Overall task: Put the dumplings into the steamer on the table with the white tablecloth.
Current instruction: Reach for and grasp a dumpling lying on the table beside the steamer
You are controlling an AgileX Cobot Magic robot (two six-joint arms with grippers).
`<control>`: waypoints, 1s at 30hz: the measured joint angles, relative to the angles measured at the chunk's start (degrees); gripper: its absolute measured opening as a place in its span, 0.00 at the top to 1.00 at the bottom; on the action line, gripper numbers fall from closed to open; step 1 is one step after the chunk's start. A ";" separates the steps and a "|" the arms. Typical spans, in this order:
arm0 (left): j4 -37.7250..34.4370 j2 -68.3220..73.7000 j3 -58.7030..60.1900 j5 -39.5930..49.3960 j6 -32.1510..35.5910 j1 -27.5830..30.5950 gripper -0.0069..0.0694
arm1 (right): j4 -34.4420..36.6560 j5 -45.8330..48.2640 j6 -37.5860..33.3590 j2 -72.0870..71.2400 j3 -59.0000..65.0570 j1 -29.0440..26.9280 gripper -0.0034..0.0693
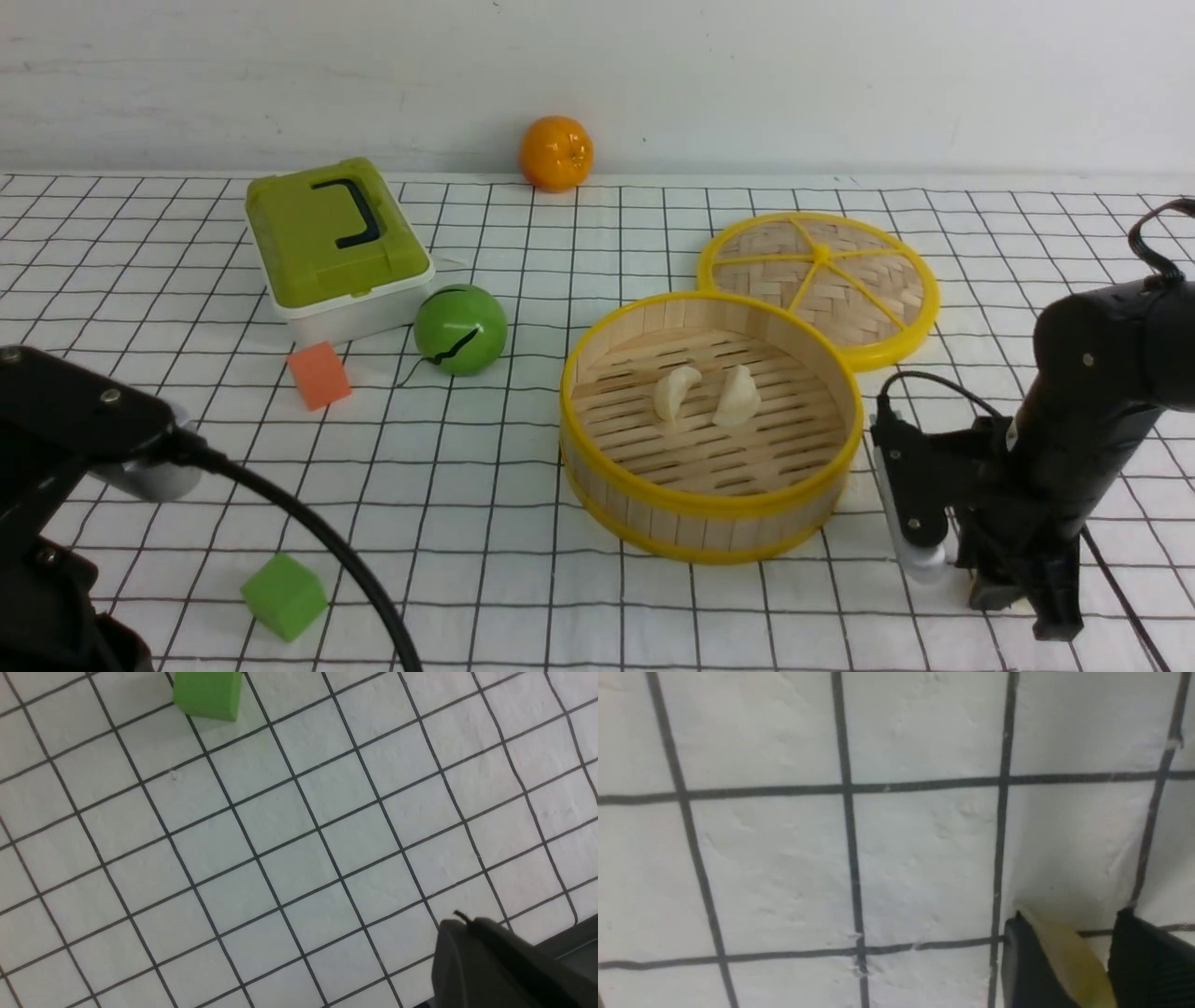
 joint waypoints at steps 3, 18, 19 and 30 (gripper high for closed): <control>-0.70 0.00 0.00 0.00 0.00 0.00 0.92 | 0.25 -0.52 4.52 -0.29 0.00 0.00 0.61; -1.04 0.00 0.00 -0.40 1.52 0.00 0.92 | -1.76 2.19 47.72 -9.02 1.71 0.00 0.58; -1.04 0.00 0.00 -0.40 1.52 0.00 0.92 | -1.76 1.56 47.92 -9.02 2.22 0.00 0.58; -1.76 0.00 0.00 -0.46 1.52 0.00 0.91 | -6.75 -4.52 48.46 -4.96 4.28 0.00 0.31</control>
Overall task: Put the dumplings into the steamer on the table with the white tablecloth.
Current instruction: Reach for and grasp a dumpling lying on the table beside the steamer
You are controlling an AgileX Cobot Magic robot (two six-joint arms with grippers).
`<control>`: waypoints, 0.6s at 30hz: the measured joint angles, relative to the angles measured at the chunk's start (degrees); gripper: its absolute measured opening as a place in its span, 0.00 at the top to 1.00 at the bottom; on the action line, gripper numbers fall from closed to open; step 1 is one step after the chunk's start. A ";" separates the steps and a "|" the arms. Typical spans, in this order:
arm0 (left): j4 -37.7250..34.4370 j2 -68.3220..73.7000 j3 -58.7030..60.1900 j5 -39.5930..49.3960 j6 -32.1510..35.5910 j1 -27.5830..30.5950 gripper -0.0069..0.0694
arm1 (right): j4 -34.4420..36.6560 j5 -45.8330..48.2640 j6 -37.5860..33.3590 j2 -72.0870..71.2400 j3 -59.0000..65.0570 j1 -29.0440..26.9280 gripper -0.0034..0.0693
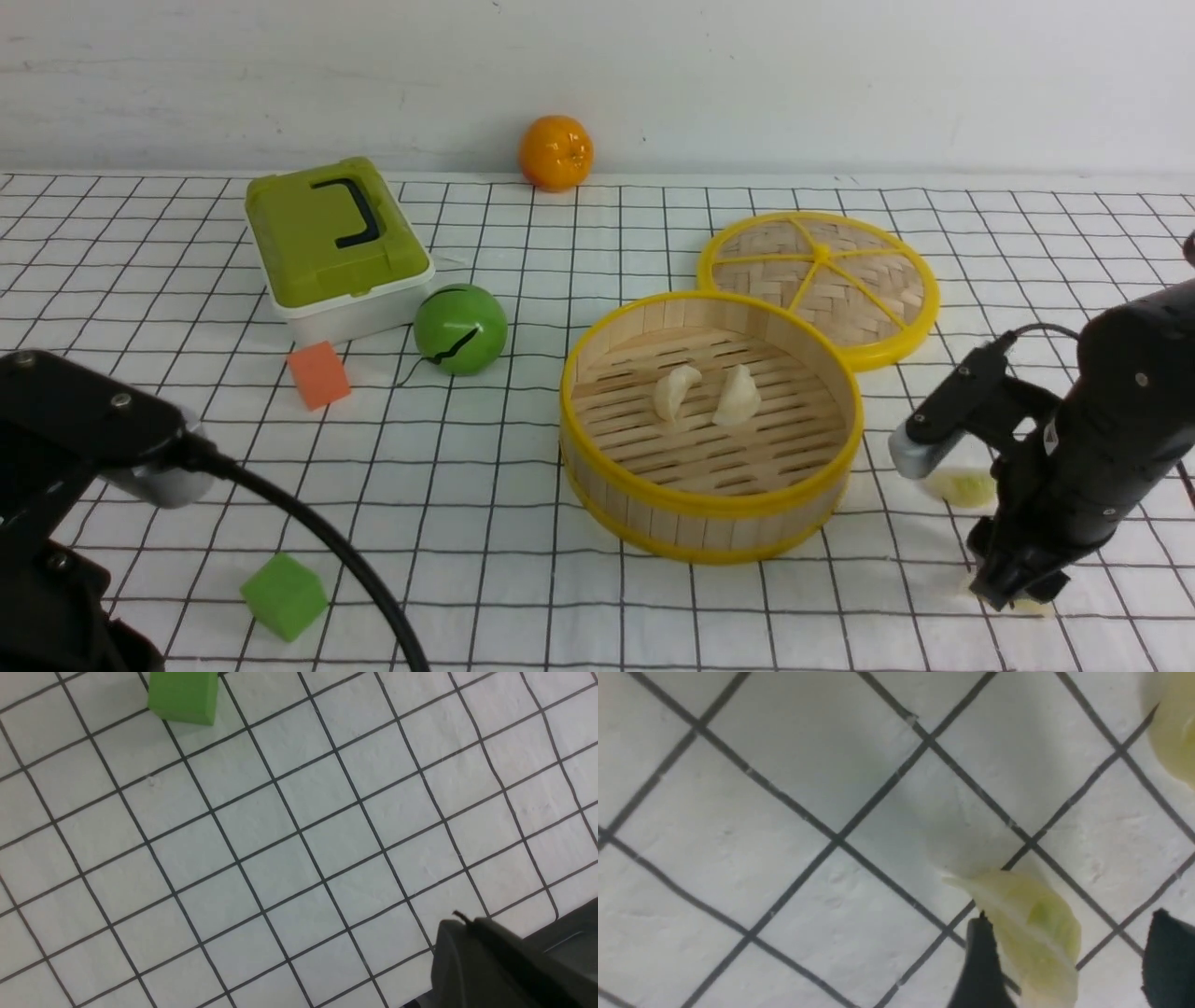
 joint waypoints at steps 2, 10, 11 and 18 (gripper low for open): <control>0.00 0.00 0.00 0.00 0.00 0.00 0.91 | -0.17 -0.09 0.00 1.61 0.00 0.00 0.25; 0.00 0.00 0.00 0.00 0.02 0.00 0.91 | -0.51 1.25 0.00 3.72 -0.78 0.12 0.54; 0.00 0.00 0.00 0.00 0.07 0.00 0.90 | -1.00 1.97 0.00 3.72 -1.17 0.12 0.65; 0.00 0.00 0.00 -0.55 1.19 0.00 0.90 | -0.30 10.36 0.96 -0.23 -9.76 2.94 0.68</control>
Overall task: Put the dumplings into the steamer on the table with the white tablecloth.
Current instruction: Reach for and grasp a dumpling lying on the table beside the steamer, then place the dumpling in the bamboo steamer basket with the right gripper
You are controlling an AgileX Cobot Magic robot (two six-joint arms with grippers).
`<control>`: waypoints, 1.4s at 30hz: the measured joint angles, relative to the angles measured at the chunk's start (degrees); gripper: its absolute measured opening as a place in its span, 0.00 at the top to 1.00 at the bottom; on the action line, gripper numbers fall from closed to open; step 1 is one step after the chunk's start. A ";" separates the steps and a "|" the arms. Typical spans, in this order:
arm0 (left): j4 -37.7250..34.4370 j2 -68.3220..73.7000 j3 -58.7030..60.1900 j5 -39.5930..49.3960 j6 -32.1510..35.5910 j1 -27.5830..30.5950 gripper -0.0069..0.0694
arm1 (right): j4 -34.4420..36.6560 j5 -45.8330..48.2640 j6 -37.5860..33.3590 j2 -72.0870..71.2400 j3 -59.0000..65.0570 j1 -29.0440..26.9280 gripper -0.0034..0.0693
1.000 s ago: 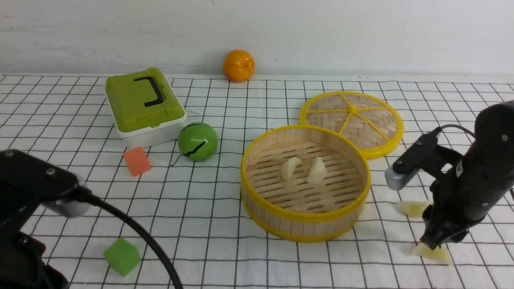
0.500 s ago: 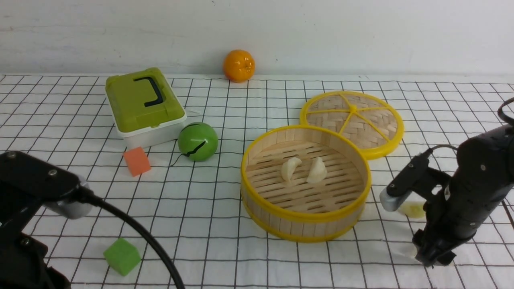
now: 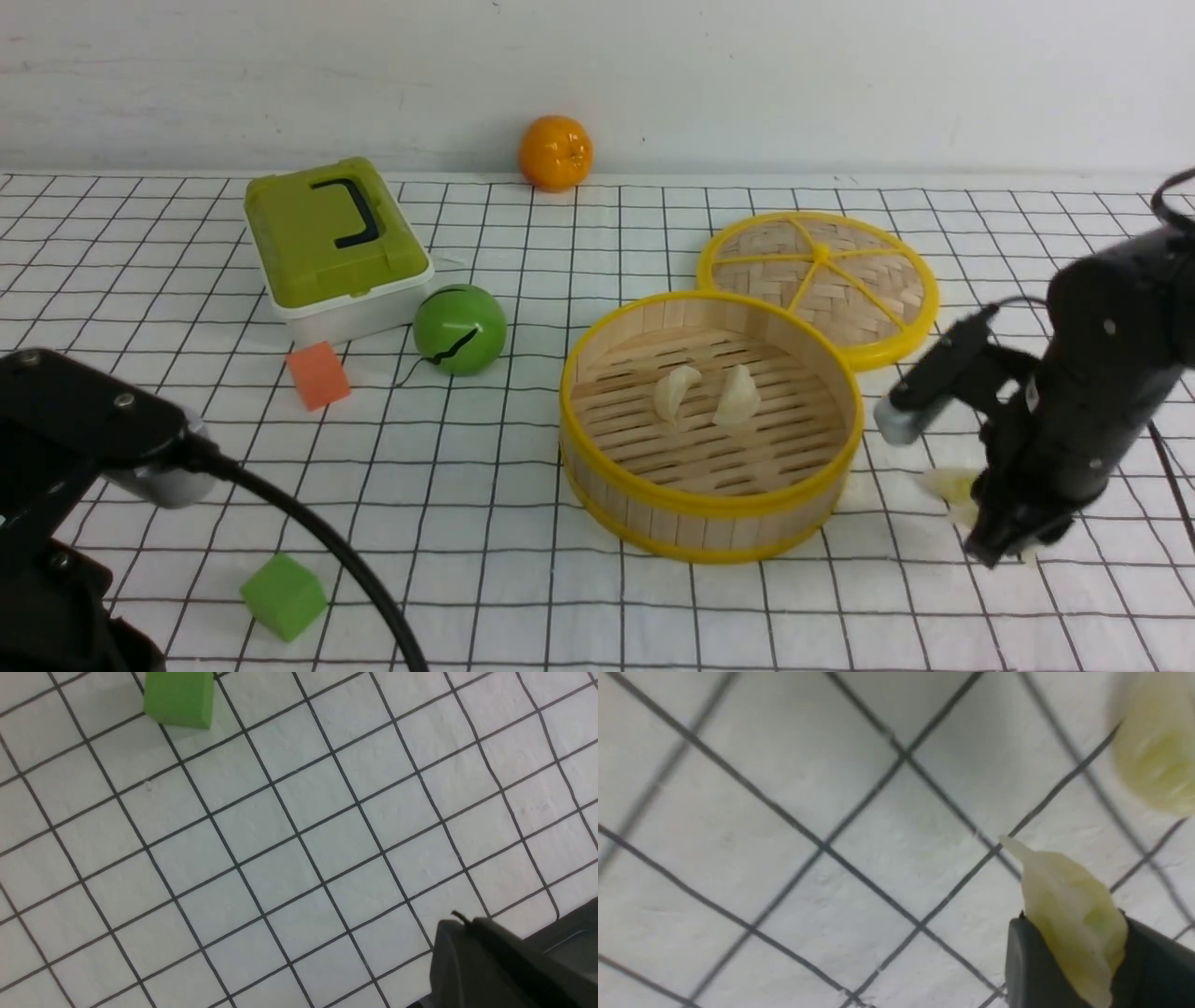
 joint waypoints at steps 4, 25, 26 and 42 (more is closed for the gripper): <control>0.00 0.00 0.00 -2.52 0.80 0.00 0.89 | 2.91 3.80 9.81 -2.09 -12.08 8.92 0.68; -0.86 -13.20 3.91 -1.52 0.97 0.00 0.88 | 3.47 -0.67 33.15 22.05 -27.19 15.86 0.57; -0.86 -13.96 4.72 -1.70 0.97 0.00 0.88 | 3.47 -0.37 33.15 22.05 -27.33 15.86 0.52; -1.29 -16.03 6.88 -8.18 0.97 0.00 0.87 | 1.05 19.80 28.16 10.12 -29.33 5.92 0.16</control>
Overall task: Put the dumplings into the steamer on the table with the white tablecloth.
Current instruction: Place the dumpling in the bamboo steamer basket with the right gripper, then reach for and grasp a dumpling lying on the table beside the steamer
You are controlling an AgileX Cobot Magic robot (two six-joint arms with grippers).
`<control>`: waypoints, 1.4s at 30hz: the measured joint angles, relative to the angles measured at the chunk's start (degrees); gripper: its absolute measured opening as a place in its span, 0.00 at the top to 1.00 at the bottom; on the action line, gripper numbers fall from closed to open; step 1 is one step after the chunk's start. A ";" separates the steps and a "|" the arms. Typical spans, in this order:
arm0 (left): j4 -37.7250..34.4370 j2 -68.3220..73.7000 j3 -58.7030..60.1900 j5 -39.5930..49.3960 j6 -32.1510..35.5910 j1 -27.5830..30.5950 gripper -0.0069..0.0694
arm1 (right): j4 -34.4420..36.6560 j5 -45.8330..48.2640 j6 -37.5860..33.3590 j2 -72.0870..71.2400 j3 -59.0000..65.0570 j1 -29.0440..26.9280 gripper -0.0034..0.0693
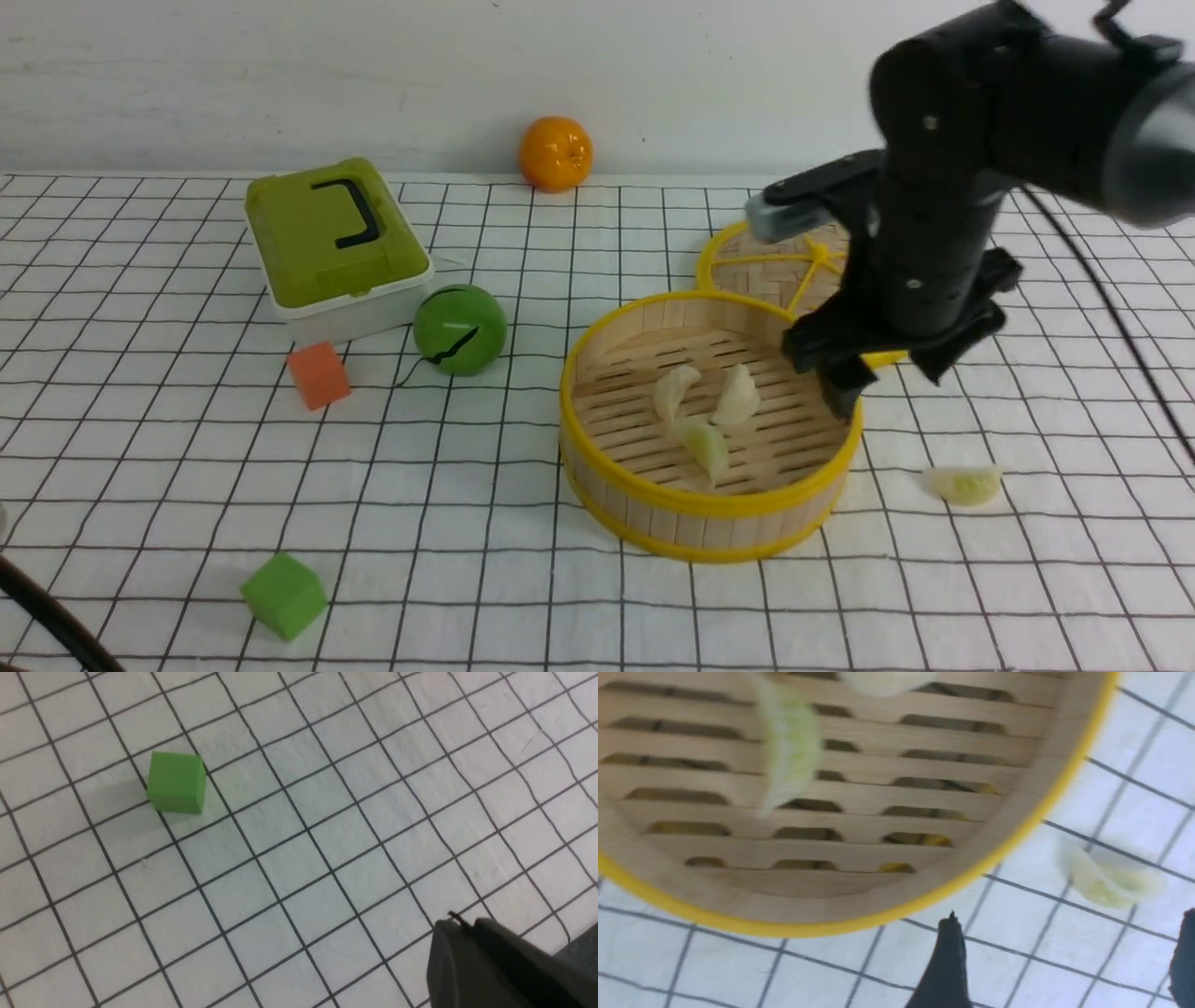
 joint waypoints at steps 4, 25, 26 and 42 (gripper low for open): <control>0.00 0.00 0.00 -0.34 0.00 0.00 0.86 | 1.84 -0.43 -4.32 -1.14 5.55 -6.09 0.23; -4.99 0.00 0.00 -0.96 0.02 0.00 0.86 | 0.52 -12.40 -48.93 6.74 10.63 -11.11 0.31; -5.26 0.00 0.00 -0.96 0.02 0.00 0.86 | 0.34 -12.46 -49.10 7.02 10.63 -11.11 0.31; -3.99 0.00 0.00 -1.08 0.85 0.00 0.84 | 0.87 -8.16 -46.36 9.73 7.70 -10.92 0.67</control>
